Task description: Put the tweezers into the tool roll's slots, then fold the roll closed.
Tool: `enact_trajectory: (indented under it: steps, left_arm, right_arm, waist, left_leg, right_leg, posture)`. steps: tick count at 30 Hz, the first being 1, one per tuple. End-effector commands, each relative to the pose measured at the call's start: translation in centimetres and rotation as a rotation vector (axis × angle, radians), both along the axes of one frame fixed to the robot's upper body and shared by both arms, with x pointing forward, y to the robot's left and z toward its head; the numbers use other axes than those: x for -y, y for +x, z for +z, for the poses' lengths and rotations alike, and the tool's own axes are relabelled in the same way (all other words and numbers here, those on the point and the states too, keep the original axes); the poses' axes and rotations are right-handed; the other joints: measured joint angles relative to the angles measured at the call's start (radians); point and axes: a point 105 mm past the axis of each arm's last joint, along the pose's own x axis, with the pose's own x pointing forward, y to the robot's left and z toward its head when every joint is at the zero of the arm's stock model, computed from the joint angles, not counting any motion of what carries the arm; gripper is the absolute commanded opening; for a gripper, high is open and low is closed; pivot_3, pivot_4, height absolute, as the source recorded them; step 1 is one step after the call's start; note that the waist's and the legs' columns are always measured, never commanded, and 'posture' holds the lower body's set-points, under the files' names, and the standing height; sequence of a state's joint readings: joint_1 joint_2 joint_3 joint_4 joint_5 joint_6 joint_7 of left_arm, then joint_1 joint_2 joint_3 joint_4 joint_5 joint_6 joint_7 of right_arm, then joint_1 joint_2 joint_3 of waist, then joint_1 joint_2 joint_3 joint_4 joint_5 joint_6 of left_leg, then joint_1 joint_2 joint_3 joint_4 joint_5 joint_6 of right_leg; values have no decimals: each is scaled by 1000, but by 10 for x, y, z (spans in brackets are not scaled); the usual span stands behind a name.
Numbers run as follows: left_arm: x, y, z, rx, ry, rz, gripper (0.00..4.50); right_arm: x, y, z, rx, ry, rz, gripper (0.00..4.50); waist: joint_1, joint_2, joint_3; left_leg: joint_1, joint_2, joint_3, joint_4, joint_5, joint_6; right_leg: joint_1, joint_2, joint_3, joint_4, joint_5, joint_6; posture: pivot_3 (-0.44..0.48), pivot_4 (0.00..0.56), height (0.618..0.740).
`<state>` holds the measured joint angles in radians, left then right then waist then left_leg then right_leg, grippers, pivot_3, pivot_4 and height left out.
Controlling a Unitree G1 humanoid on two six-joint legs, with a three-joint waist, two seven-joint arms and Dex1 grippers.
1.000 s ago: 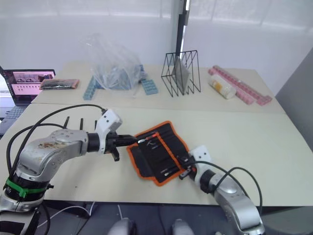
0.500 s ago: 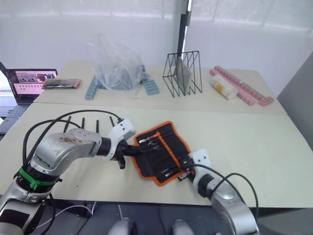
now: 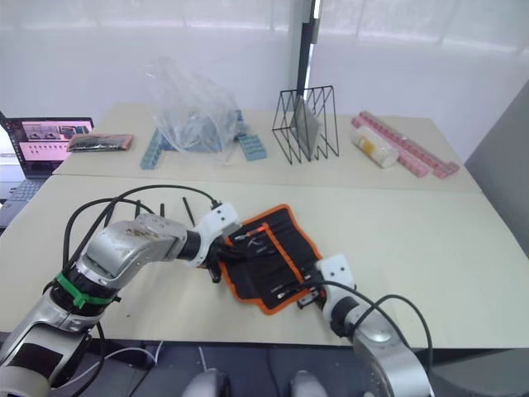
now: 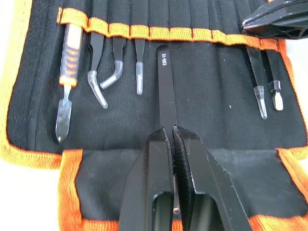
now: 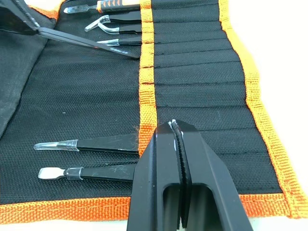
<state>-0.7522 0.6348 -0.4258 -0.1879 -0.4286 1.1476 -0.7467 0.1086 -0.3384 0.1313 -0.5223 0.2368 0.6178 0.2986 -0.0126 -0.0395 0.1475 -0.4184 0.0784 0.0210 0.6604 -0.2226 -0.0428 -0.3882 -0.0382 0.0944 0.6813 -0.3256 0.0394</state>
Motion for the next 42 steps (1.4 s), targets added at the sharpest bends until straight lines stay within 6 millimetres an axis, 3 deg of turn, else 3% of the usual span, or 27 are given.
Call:
enact_trajectory:
  steps: [1,19,35,42]
  left_arm:
    - [6,7,7,54,7,-14,0]
    - [28,18,-26,60,-14,-10,0]
    - [62,48,-31,135,-75,-29,0]
    - [64,57,-35,163,-65,-31,0]
  right_arm:
    - [-8,-15,-31,-148,-17,25,22]
    - [-14,-19,-34,-155,-37,31,22]
    - [-19,-23,-32,-163,-45,45,22]
    - [-22,-24,-31,-167,-44,51,22]
  waist:
    - [0,0,0]
    - [1,-2,-3]
    - [5,-2,-8]
    - [13,-1,-9]
  left_leg:
    - [0,0,0,0,0,0]
    - [0,0,-1,0,0,0]
    - [1,-2,-5,0,0,0]
    - [11,-6,-9,1,1,2]
  right_leg:
    - [0,0,0,0,0,0]
    - [1,0,0,0,0,0]
    - [5,0,0,0,0,0]
    - [21,0,1,-7,-4,4]
  posture:
    - [0,150,708]
    - [0,150,708]
    - [0,150,708]
    - [0,150,708]
